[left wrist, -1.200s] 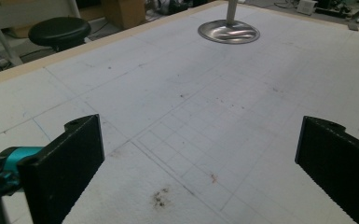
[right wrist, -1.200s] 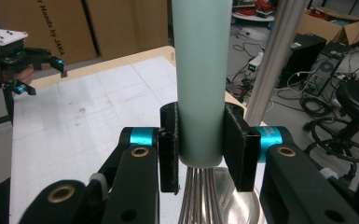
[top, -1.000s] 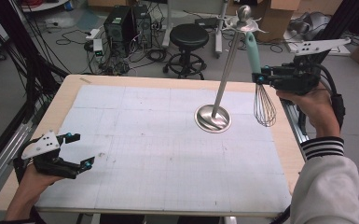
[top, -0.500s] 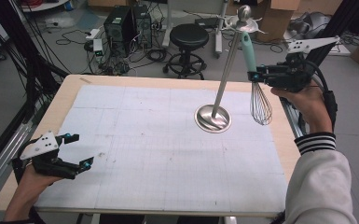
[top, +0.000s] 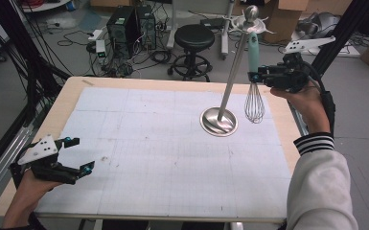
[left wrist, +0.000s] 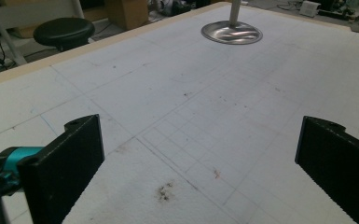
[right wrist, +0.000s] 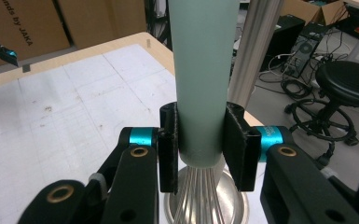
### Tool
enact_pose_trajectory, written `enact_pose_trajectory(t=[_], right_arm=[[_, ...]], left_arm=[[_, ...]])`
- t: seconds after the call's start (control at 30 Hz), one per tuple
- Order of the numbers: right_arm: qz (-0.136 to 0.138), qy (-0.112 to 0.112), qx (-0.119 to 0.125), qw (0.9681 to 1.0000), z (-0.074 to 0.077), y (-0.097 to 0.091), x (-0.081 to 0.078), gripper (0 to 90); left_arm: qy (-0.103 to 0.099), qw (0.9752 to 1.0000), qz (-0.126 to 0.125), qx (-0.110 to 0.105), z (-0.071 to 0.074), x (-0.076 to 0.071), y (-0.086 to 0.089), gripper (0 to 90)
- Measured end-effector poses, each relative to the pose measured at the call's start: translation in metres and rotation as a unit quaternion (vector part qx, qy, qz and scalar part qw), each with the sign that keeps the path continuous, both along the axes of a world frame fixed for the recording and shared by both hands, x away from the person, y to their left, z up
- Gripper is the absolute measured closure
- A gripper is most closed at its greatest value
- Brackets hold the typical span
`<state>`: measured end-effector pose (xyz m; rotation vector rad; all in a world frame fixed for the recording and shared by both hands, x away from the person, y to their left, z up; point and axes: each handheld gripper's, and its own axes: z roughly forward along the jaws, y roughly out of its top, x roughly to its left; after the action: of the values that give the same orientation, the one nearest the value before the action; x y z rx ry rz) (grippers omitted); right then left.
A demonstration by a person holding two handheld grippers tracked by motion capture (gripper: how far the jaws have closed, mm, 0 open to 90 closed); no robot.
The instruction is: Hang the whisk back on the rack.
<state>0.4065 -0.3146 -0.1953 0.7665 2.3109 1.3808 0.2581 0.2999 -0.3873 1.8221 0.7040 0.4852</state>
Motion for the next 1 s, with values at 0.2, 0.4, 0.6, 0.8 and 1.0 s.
enact_pose_trajectory(t=[0.2, 0.4, 0.6, 0.8, 1.0], right_arm=[[-0.009, -0.002, -0.005, 0.9999, -0.002, 0.006, 0.002, 67.6], [-0.025, 0.005, -0.011, 0.9996, -0.004, 0.007, 0.002, 62.5], [-0.03, 0.002, 0.004, 0.9996, -0.011, 0.0, -0.006, 58.7], [-0.023, 0.006, 0.007, 0.9997, -0.023, -0.008, -0.019, 56.2], [-0.014, 0.021, -0.02, 0.9995, -0.03, -0.005, -0.034, 50.5]], left_arm=[[0.0, 1.0, -0.001, 0.0, 0.0, 0.0, 0.0, 1.7], [0.0, 1.0, -0.002, 0.001, 0.0, 0.0, 0.001, 1.7], [0.001, 1.0, -0.001, 0.003, -0.001, -0.001, 0.001, 1.7], [-0.001, 1.0, -0.003, 0.001, 0.001, 0.001, -0.001, 1.7], [0.001, 1.0, -0.004, 0.004, 0.0, 0.003, -0.002, 1.7]])
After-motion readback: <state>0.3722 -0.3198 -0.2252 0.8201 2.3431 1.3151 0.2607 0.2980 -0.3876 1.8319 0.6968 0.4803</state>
